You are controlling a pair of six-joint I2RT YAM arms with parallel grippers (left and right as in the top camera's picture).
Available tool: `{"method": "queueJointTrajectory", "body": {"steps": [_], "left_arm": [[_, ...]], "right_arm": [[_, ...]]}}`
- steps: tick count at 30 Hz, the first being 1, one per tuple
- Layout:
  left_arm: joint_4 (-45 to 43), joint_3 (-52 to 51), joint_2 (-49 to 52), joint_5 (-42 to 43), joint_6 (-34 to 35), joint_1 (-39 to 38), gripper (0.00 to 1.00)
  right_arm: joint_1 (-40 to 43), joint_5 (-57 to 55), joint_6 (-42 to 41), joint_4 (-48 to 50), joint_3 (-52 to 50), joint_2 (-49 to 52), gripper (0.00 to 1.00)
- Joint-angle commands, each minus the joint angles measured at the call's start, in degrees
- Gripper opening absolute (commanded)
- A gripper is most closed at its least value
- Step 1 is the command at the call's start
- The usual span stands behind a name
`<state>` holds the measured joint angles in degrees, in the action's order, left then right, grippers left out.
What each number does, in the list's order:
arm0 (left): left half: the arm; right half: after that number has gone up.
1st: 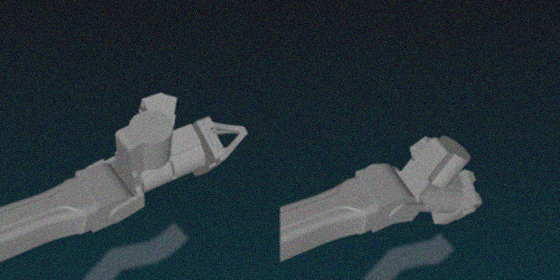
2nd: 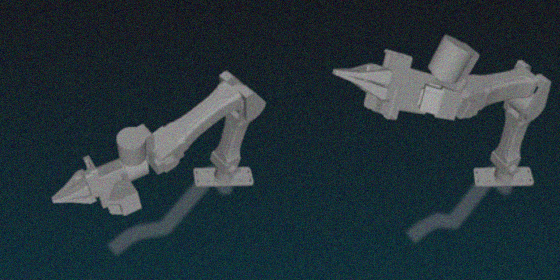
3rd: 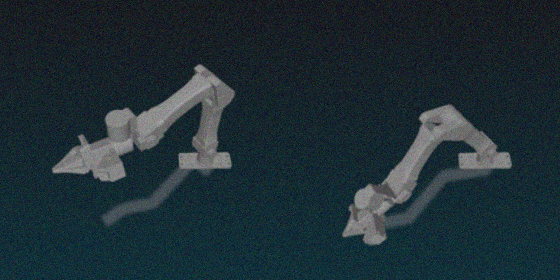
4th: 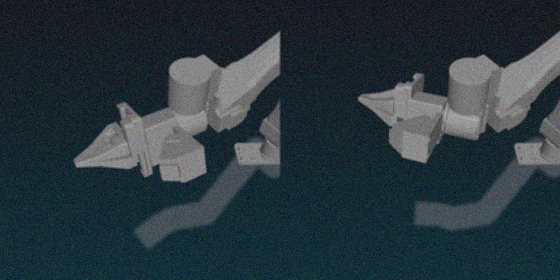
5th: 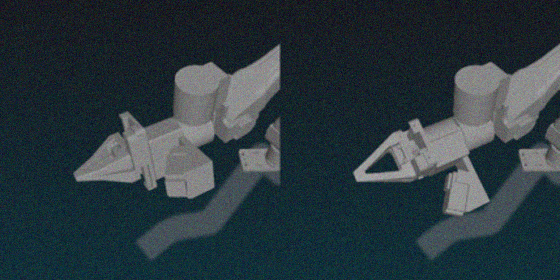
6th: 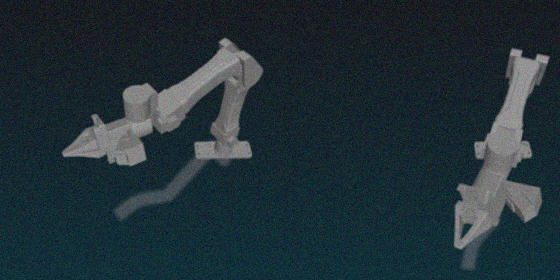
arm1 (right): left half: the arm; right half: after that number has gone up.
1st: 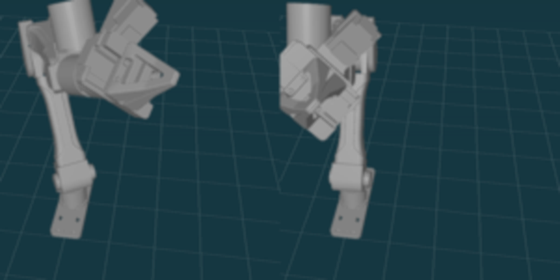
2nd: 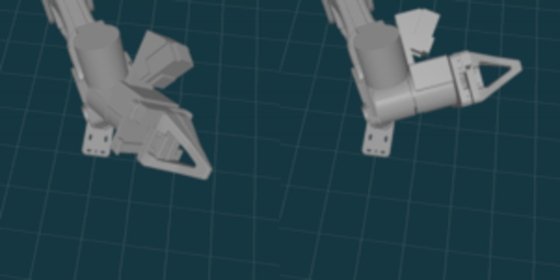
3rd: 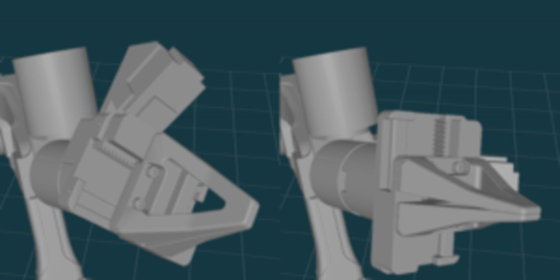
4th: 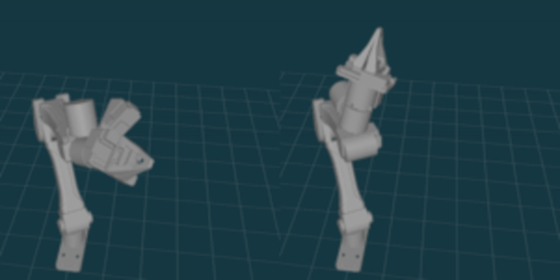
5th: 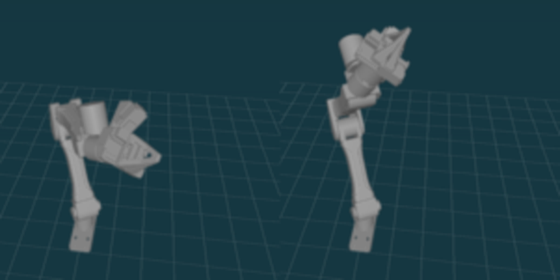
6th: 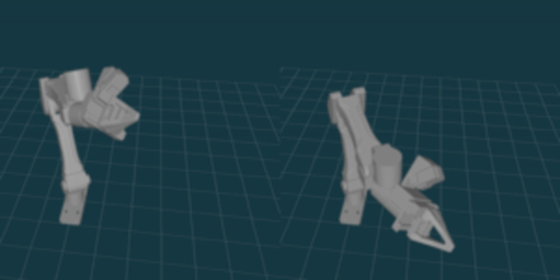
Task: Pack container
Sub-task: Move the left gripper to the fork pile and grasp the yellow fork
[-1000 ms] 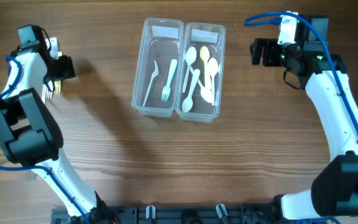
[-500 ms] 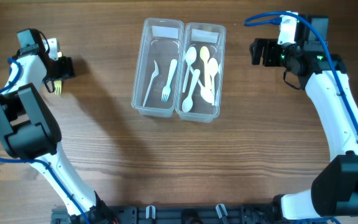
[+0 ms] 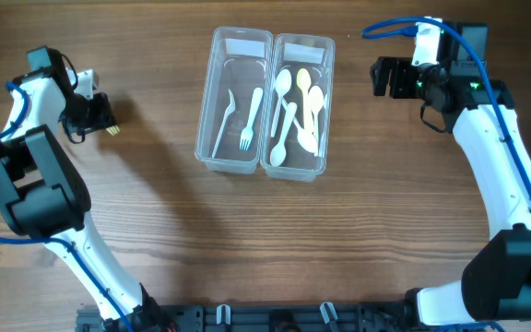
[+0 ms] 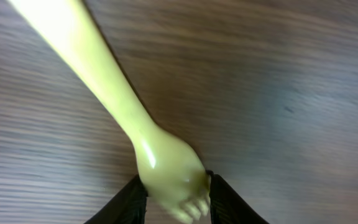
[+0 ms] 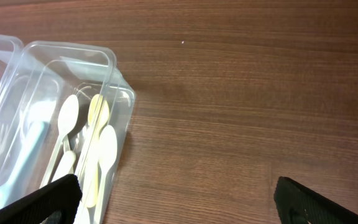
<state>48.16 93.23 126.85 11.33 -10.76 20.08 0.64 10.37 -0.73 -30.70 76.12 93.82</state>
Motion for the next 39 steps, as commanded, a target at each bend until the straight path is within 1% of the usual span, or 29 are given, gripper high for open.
{"method": "queueJointTrajectory", "body": {"steps": [1,4,8,9,11,12,14,16,17,19,20,21,23,24,25,26,28,31,33,34,36,39], "left_arm": [[2.3,-2.5,3.3,7.1,3.7,0.0,0.33],[2.1,-2.5,3.3,7.1,5.8,0.0,0.3],[0.4,-2.5,3.2,7.1,10.7,0.0,0.24],[-0.1,-2.5,3.2,7.1,12.0,0.0,0.25],[-1.9,-2.5,3.2,7.1,16.6,0.0,0.3],[-2.7,-2.5,3.2,7.1,19.3,0.0,0.36],[-4.1,-2.5,3.2,7.1,25.6,0.0,0.45],[-4.7,-2.5,3.2,7.1,29.8,0.0,0.63],[-4.9,-2.5,3.2,7.1,31.0,0.0,0.66],[-5.2,-2.5,3.2,7.1,31.3,0.0,0.75],[-5.4,-2.5,3.2,6.9,32.6,0.0,0.84],[-5.6,-2.5,3.2,6.8,34.9,0.0,0.9],[-5.5,-2.5,3.2,5.7,36.1,0.0,0.92],[-5.2,-2.5,3.3,3.7,37.3,-0.1,0.98],[-4.9,-2.5,3.3,1.7,38.6,-0.2,1.0],[-4.8,-2.5,3.3,0.1,40.0,-0.2,1.0],[-5.4,-2.6,3.3,-0.3,41.5,-0.3,1.0],[-6.1,-2.6,3.3,0.4,41.4,-0.3,1.0],[-6.0,-2.6,3.3,1.0,38.4,-0.3,1.0],[-5.5,-2.6,3.3,0.3,39.1,-0.3,0.88],[-4.4,-2.6,3.3,-3.7,45.5,-0.5,0.83],[-3.4,-2.6,3.3,-10.7,49.7,-2.1,0.8]], "right_arm": [[0.0,-0.5,0.6,0.2,0.1,-0.7,1.0],[0.0,-0.5,0.7,0.2,0.1,-0.7,1.0],[0.0,-0.5,0.6,0.2,0.1,-0.7,1.0],[0.0,-0.5,0.6,0.2,0.1,-0.7,1.0],[0.0,-0.5,0.6,0.2,0.1,-0.7,1.0],[0.0,-0.5,0.6,0.2,0.1,-0.7,1.0],[0.0,-0.5,0.6,0.2,0.1,-0.7,1.0],[0.0,-0.5,0.6,0.2,0.1,-0.7,1.0],[0.0,-0.5,0.6,0.2,0.1,-0.7,1.0],[0.0,-0.5,0.6,0.2,0.1,-0.7,1.0],[0.0,-0.5,0.6,0.2,0.1,-0.7,1.0],[0.0,-0.5,0.6,0.2,0.1,-0.7,1.0],[0.0,-0.5,0.7,0.2,0.1,-0.7,1.0],[0.0,-0.5,0.6,0.2,0.1,-0.7,1.0],[0.0,-0.5,0.7,0.2,0.1,-0.7,1.0],[0.0,-0.5,0.6,0.2,0.1,-0.7,1.0],[0.0,-0.5,0.6,0.2,0.1,-0.7,1.0],[0.0,-0.5,0.7,0.2,0.1,-0.7,1.0],[0.0,-0.5,0.6,0.2,0.1,-0.7,1.0],[0.0,-0.5,0.6,0.2,0.1,-0.7,1.0],[0.0,-0.5,0.6,0.2,0.1,-0.7,1.0],[0.0,-0.5,0.6,0.2,0.1,-0.7,1.0]]}}
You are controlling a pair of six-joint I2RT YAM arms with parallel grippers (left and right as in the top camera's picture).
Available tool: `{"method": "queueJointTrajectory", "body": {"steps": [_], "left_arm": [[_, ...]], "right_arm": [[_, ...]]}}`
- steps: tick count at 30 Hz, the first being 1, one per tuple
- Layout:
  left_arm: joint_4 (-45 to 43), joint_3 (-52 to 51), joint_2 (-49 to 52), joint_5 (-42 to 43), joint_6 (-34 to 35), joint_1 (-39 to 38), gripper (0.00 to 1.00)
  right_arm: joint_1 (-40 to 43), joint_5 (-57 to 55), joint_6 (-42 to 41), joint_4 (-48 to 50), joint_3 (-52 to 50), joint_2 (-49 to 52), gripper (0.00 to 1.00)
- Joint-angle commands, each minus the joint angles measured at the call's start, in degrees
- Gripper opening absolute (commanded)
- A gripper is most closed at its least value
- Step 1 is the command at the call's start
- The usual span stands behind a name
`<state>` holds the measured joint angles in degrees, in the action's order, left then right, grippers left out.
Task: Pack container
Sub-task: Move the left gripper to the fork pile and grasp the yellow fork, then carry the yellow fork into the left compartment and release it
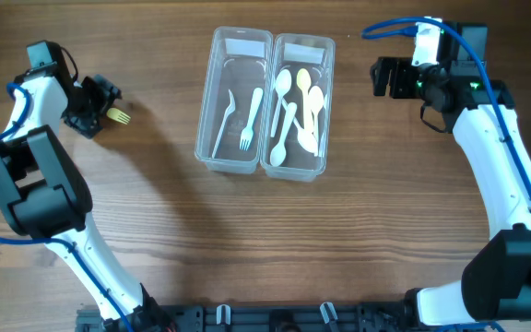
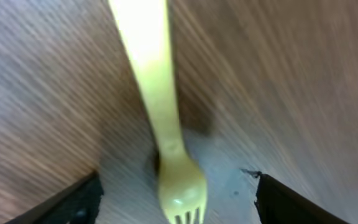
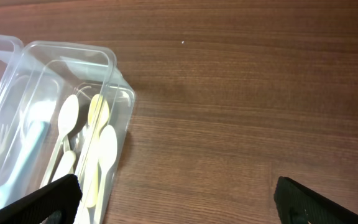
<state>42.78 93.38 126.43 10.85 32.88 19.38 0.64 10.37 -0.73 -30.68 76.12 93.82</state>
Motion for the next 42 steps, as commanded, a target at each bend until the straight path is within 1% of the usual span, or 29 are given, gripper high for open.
{"method": "queueJointTrajectory", "body": {"steps": [1,4,9,10,11,12,18,19,21,24,26,28,29,31,33,38,42], "left_arm": [[2.1,-2.8,3.7,-12.3,6.6,-2.1,0.8],[2.0,-2.8,3.7,-16.7,7.9,-5.2,0.82],[1.3,-2.8,3.7,-18.7,11.4,-10.8,0.82],[1.1,-2.8,3.7,-18.7,11.7,-11.4,0.8],[0.9,-2.8,3.7,-18.8,12.7,-11.8,0.76],[0.7,-2.8,3.7,-18.7,13.1,-11.9,0.75],[0.7,-2.8,3.7,-18.7,16.5,-10.6,0.71],[0.7,-2.8,3.7,-18.7,17.0,-10.2,0.68],[0.5,-2.8,3.7,-18.7,16.9,-9.3,0.58],[0.8,-2.8,3.7,-19.7,16.9,-8.0,0.55],[1.2,-2.8,3.7,-19.9,16.8,-7.3,0.49],[1.2,-2.8,3.7,-19.9,15.2,-7.1,0.38],[1.2,-2.8,3.7,-19.9,14.5,-7.1,0.34],[1.2,-2.8,3.7,-19.9,13.8,-7.2,0.26],[1.6,-2.8,3.7,-19.7,13.8,-7.3,0.21],[2.5,-2.7,3.3,-19.7,13.8,-7.6,0.2],[3.1,-2.6,0.0,-19.8,12.4,-7.6,0.18]], "right_arm": [[0.0,-0.5,0.6,0.2,0.1,-0.7,1.0],[0.0,-0.5,0.6,0.2,0.1,-0.7,1.0],[0.0,-0.5,0.7,0.2,0.1,-0.7,1.0],[0.0,-0.5,0.6,0.2,0.1,-0.7,1.0],[0.0,-0.5,0.6,0.2,0.1,-0.7,1.0],[0.0,-0.5,0.6,0.2,0.1,-0.7,1.0],[0.0,-0.5,0.6,0.2,0.1,-0.7,1.0],[0.0,-0.5,0.6,0.2,0.1,-0.7,1.0],[0.0,-0.5,0.6,0.2,0.1,-0.7,1.0],[0.0,-0.5,0.6,0.2,0.1,-0.7,1.0],[0.0,-0.5,0.6,0.2,0.1,-0.7,1.0],[0.0,-0.5,0.7,0.2,0.1,-0.7,1.0],[0.0,-0.5,0.6,0.2,0.1,-0.7,1.0],[0.0,-0.5,0.6,0.2,0.1,-0.7,1.0],[0.0,-0.5,0.6,0.2,0.1,-0.7,1.0],[0.0,-0.5,0.6,0.2,0.1,-0.7,1.0],[0.0,-0.5,0.6,0.2,0.1,-0.7,1.0]]}}
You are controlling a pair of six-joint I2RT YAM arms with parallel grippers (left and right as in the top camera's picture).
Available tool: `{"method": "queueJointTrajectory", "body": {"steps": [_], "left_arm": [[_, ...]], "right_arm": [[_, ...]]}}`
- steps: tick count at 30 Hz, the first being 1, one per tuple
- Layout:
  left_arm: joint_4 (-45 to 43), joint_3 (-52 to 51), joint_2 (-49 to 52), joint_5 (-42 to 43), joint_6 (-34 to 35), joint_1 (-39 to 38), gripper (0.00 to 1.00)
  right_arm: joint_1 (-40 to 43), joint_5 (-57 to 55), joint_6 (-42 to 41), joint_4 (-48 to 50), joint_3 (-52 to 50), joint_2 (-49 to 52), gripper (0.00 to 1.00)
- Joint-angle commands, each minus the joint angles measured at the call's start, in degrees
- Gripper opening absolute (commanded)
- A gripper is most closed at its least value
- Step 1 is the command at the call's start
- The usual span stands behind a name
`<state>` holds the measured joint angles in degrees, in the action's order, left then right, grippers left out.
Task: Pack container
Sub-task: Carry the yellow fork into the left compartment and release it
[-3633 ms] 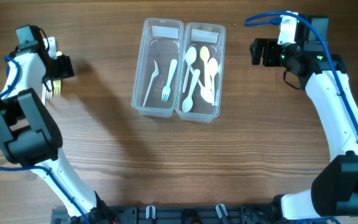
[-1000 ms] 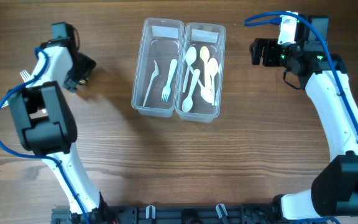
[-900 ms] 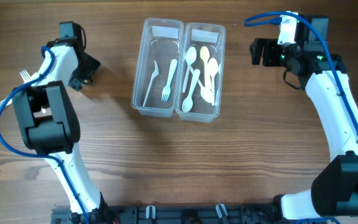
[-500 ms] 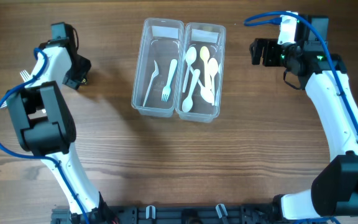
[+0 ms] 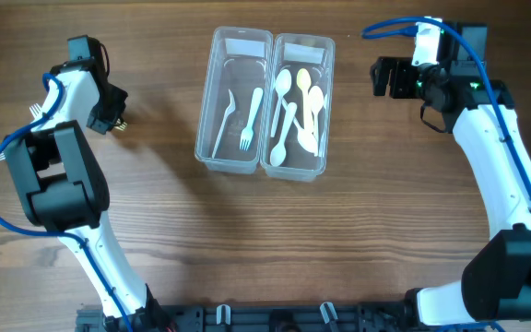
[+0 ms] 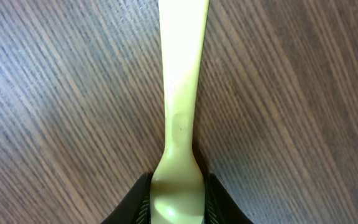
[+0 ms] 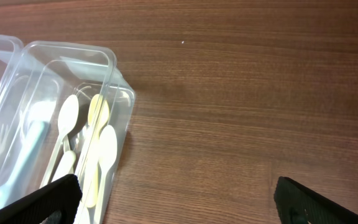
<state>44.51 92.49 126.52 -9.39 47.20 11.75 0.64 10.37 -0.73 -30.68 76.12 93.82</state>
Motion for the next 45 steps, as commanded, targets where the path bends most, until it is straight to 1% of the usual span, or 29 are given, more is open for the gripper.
{"method": "queueJointTrajectory", "body": {"steps": [1,8,11,12,15,17,18,19,22,23,24,27,30,33,34,35,36,37,39,40,42,43,44,45], "left_arm": [[1.4,-1.6,-1.3,0.4,-2.0,0.0,0.18],[3.1,-1.6,-13.2,0.5,-2.0,-0.1,0.19],[4.7,-1.6,-18.3,0.6,-2.0,-1.4,0.19],[5.7,-1.6,-20.7,0.9,-2.7,-3.3,0.18],[5.7,-1.6,-22.9,3.5,-8.4,-6.8,0.17],[5.5,-1.6,-24.2,6.5,-14.6,-11.4,0.17],[5.2,-1.6,-24.4,8.1,-19.5,-14.4,0.18],[5.0,-1.6,-24.4,8.8,-22.5,-16.5,0.18],[4.8,-1.6,-24.4,9.1,-31.0,-23.3,0.19],[4.6,-1.6,-24.4,9.1,-34.6,-26.7,0.19],[4.5,-1.6,-24.4,9.1,-36.7,-28.6,0.19],[4.3,-1.6,-24.4,7.6,-38.5,-32.1,0.18],[4.3,-1.6,-24.2,7.2,-39.4,-33.6,0.15],[4.4,-1.6,-23.3,7.2,-39.5,-33.8,0.17],[4.4,-1.6,-22.7,7.2,-39.5,-33.7,0.22],[4.4,-1.6,-22.4,7.2,-39.5,-33.8,0.33],[4.4,-1.6,-22.1,7.2,-39.5,-33.8,0.53],[4.3,-1.6,-22.1,7.2,-39.5,-33.8,0.62],[3.9,-1.6,-22.2,7.1,-39.5,-33.8,0.67],[3.8,-1.6,-22.3,6.1,-39.5,-33.7,0.67],[4.2,-1.6,-22.9,0.0,-39.5,-33.7,0.72],[4.2,-1.6,-23.6,-4.5,-39.5,-33.7,0.79],[4.2,-1.6,-24.6,-11.1,-39.5,-33.7,0.9],[4.2,-1.6,-25.5,-18.1,-39.5,-33.7,1.0]], "right_arm": [[0.0,-0.5,0.7,0.2,0.1,-0.7,1.0],[0.0,-0.5,0.6,0.2,0.1,-0.7,1.0],[0.0,-0.5,0.6,0.2,0.1,-0.7,1.0],[0.0,-0.5,0.6,0.2,0.1,-0.7,1.0],[0.0,-0.5,0.6,0.2,0.1,-0.7,1.0],[0.0,-0.5,0.7,0.2,0.1,-0.7,1.0],[0.0,-0.5,0.6,0.2,0.1,-0.7,1.0],[0.0,-0.5,0.6,0.2,0.1,-0.7,1.0],[0.0,-0.5,0.6,0.2,0.1,-0.7,1.0],[0.0,-0.5,0.6,0.2,0.1,-0.7,1.0],[0.0,-0.5,0.6,0.2,0.1,-0.7,1.0],[0.0,-0.5,0.6,0.2,0.1,-0.7,1.0],[0.0,-0.5,0.6,0.2,0.1,-0.7,1.0],[0.0,-0.5,0.6,0.2,0.1,-0.7,1.0],[0.0,-0.5,0.6,0.2,0.1,-0.7,1.0],[0.0,-0.5,0.6,0.2,0.1,-0.7,1.0],[0.0,-0.5,0.6,0.2,0.1,-0.7,1.0],[0.0,-0.5,0.6,0.2,0.1,-0.7,1.0],[0.0,-0.5,0.6,0.2,0.1,-0.7,1.0],[0.0,-0.5,0.6,0.2,0.1,-0.7,1.0],[0.0,-0.5,0.6,0.2,0.1,-0.7,1.0],[0.0,-0.5,0.6,0.2,0.1,-0.7,1.0],[0.0,-0.5,0.6,0.2,0.1,-0.7,1.0],[0.0,-0.5,0.6,0.2,0.1,-0.7,1.0]]}}
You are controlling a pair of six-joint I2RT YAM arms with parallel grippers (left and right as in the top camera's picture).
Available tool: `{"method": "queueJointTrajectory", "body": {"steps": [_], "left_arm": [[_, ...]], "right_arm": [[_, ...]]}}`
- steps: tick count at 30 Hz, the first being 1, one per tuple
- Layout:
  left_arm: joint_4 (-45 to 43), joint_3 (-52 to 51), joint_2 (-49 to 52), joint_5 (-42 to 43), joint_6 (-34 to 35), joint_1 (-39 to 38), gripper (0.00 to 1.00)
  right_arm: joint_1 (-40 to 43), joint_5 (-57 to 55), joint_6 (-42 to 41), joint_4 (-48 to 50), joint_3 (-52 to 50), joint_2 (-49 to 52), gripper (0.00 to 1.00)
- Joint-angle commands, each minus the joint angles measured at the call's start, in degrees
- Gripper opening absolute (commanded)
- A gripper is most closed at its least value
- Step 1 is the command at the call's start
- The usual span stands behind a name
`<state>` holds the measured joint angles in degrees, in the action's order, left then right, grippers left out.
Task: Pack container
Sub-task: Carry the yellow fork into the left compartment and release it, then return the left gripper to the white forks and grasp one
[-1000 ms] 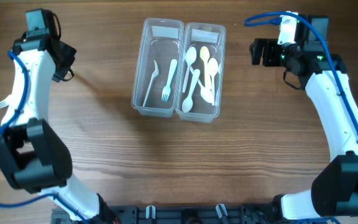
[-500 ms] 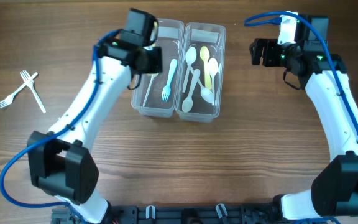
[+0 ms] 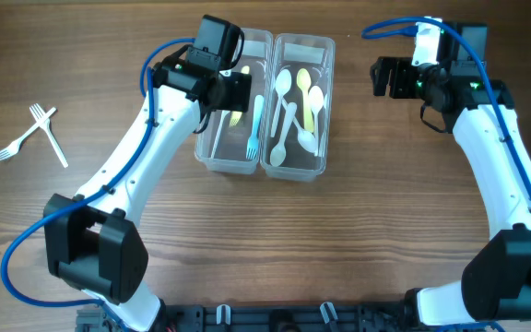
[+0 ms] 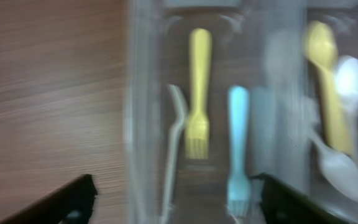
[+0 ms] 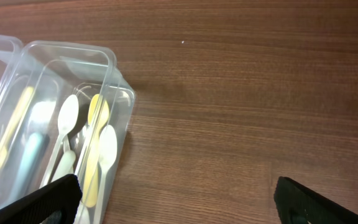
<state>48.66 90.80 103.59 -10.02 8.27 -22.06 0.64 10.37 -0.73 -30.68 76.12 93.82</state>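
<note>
Two clear containers stand side by side at the back of the table. The left container [image 3: 224, 166] holds a yellow fork [image 4: 197, 93], a white fork [image 4: 173, 143] and a pale blue fork [image 4: 238, 149]. The right container [image 3: 293, 175] holds several white and yellow spoons [image 3: 302, 101]. My left gripper [image 4: 179, 202] hangs open and empty over the left container, just above the yellow fork. My right gripper [image 5: 179, 202] is open and empty above bare wood, right of the spoon container.
Two white forks [image 3: 30, 134] lie crossed on the wood at the far left. The left arm [image 3: 146, 138] stretches diagonally from the front left to the containers. A blue cable runs along the right arm [image 3: 501, 157] at the right side.
My left gripper was shut on the yellow fork over the wood at the far left. Now it is open over the left container, and the fork lies inside. The right arm has not moved.
At the far left, my left gripper was shut on the yellow fork's head, then open around the fork, then shut on it again. Now the fork lies in the left container with the gripper open above it. My right gripper stayed open beside the spoon container throughout.
</note>
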Motion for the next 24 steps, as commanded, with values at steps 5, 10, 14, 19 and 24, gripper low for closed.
{"method": "queueJointTrajectory", "body": {"steps": [5,10,14,19,24], "left_arm": [[2.7,0.1,-7.4,-38.0,0.3,0.8,0.94],[4.1,0.1,-9.0,-34.1,7.8,7.4,0.96],[6.2,0.0,-8.3,-19.6,7.8,16.6,0.87],[8.0,0.0,-7.9,-6.3,11.6,29.1,0.83],[7.8,-0.6,-7.8,3.4,12.2,42.6,0.8]], "right_arm": [[0.0,-0.5,0.6,0.2,0.1,-0.7,1.0],[0.0,-0.5,0.6,0.2,0.1,-0.7,1.0],[0.0,-0.5,0.6,0.2,0.1,-0.7,1.0],[0.0,-0.5,0.6,0.2,0.1,-0.7,1.0],[0.0,-0.5,0.6,0.2,0.1,-0.7,1.0]]}}
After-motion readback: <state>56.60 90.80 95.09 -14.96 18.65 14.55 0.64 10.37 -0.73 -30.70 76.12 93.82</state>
